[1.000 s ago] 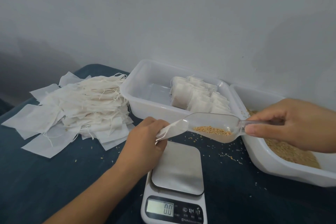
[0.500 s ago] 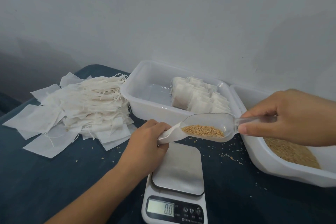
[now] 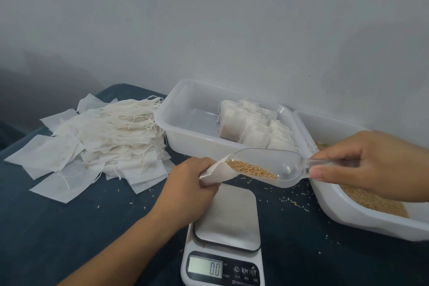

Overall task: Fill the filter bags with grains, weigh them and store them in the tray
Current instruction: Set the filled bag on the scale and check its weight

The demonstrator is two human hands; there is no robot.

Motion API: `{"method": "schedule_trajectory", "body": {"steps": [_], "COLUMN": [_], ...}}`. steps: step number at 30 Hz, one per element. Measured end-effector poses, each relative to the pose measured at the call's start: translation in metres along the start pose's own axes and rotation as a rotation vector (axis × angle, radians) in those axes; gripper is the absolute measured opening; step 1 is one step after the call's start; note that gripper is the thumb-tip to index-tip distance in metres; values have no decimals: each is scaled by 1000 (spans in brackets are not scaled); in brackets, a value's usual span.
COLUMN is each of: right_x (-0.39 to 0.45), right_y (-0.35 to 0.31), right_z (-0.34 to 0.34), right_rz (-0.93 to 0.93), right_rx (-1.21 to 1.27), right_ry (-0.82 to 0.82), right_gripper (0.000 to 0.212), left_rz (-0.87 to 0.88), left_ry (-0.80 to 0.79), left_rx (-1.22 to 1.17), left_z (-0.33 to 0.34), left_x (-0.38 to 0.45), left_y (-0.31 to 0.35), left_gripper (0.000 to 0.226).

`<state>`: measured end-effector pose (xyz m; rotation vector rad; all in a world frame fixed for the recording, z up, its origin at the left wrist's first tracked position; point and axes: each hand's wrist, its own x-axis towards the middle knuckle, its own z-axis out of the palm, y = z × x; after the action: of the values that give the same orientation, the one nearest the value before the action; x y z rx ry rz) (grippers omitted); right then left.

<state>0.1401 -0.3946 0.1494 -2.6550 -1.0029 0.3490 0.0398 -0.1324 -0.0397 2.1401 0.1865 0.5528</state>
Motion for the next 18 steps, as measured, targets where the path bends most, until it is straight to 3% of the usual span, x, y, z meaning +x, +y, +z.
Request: {"method": "schedule_trajectory", "body": {"steps": [10, 15, 18], "right_x": [-3, 27, 46], "right_y": [37, 35, 18], "right_z": [71, 114, 130], "right_rz": [44, -16, -71], "right_rx": [517, 586, 704], "right_ry": [87, 300, 292], "right_gripper": [25, 65, 65], "left_rz": [-122, -131, -120], "left_ry": [-16, -68, -141], "left_rx": [-279, -331, -372], "left_z": [2, 3, 2], "left_x": [0, 0, -1], "left_y": [1, 3, 6], "left_gripper": [11, 13, 20]}}
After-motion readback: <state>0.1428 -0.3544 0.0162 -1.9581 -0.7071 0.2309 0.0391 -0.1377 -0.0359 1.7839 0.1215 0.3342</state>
